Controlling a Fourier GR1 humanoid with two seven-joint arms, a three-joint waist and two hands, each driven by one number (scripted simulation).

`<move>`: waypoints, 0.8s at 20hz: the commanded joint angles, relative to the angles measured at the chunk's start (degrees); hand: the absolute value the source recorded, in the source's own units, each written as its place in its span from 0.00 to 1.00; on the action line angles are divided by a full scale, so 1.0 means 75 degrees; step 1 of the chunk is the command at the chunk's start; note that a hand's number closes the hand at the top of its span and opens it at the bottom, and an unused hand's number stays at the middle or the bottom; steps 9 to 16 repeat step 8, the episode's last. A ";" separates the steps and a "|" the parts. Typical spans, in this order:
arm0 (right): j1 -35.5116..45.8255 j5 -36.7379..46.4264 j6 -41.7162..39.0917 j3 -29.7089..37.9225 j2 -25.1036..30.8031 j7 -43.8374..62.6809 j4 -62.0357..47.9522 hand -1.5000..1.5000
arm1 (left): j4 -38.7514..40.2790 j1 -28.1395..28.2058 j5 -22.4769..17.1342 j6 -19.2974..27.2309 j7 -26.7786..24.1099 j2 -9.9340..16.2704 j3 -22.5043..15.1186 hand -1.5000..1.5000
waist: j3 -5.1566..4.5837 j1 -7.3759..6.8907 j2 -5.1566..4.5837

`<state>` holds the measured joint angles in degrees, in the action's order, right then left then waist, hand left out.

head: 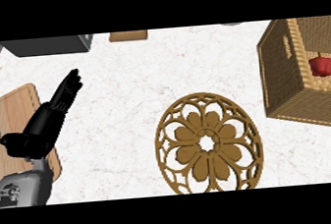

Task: Pick the bell pepper from the placemat and place it in the basket

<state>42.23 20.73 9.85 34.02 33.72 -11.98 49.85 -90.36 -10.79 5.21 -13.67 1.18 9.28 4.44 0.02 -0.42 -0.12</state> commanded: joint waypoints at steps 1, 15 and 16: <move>0.0223 -0.0528 0.0015 0.0100 -0.0018 -0.0269 -0.0323 0.00 | -0.0127 -0.0019 0.0198 0.0153 0.0102 -0.0144 -0.0178 0.50 | 0.0000 -0.0006 0.0004; 0.0138 -0.1755 -0.1009 0.1168 0.0984 0.0745 -0.0860 0.00 | -0.0356 0.0285 -0.0061 -0.0063 0.0054 -0.0056 -0.0045 0.50 | 0.0002 0.0001 0.0012; 0.0138 -0.1755 -0.1009 0.1168 0.0984 0.0745 -0.0860 0.00 | -0.0356 0.0285 -0.0061 -0.0063 0.0054 -0.0056 -0.0045 0.50 | 0.0002 0.0001 0.0012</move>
